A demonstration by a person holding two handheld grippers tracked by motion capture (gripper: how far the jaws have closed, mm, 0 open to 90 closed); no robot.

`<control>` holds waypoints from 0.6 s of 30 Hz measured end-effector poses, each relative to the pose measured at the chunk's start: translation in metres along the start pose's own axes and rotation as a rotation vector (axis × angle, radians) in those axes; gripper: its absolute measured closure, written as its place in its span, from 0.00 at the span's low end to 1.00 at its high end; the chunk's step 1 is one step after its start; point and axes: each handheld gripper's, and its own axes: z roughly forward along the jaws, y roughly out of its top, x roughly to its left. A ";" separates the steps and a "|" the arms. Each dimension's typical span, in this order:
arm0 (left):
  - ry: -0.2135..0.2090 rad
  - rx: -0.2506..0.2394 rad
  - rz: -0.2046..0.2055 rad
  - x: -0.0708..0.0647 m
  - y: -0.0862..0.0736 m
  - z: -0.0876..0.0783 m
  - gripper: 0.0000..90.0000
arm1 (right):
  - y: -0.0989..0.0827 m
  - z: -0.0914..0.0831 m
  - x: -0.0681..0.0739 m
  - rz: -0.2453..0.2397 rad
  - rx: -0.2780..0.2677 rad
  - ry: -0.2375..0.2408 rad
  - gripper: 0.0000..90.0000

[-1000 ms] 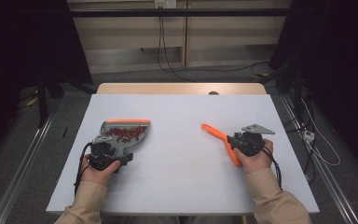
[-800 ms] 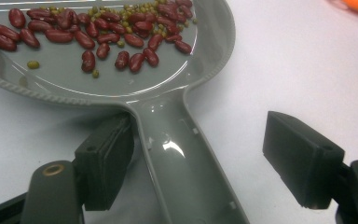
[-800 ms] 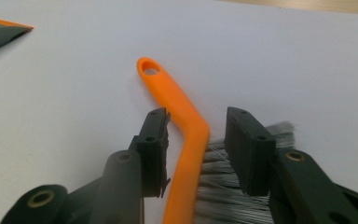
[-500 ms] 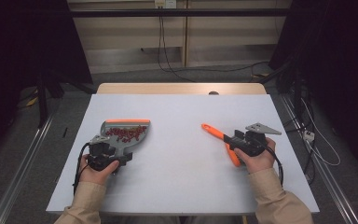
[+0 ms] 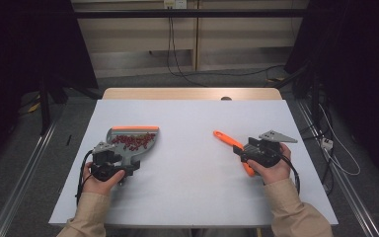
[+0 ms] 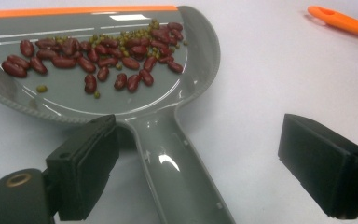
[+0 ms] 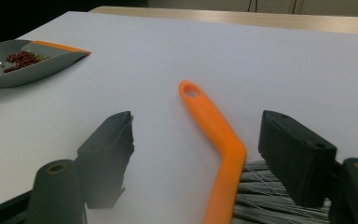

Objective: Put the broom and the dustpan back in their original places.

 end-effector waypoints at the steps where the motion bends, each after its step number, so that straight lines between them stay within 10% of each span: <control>1: -0.006 -0.006 0.005 0.000 0.001 -0.001 0.13 | 0.000 0.000 0.000 0.001 0.001 0.000 0.29; 18: -0.120 -0.096 0.099 0.001 0.010 -0.005 0.08 | 0.001 -0.002 0.007 -0.021 -0.015 0.069 0.23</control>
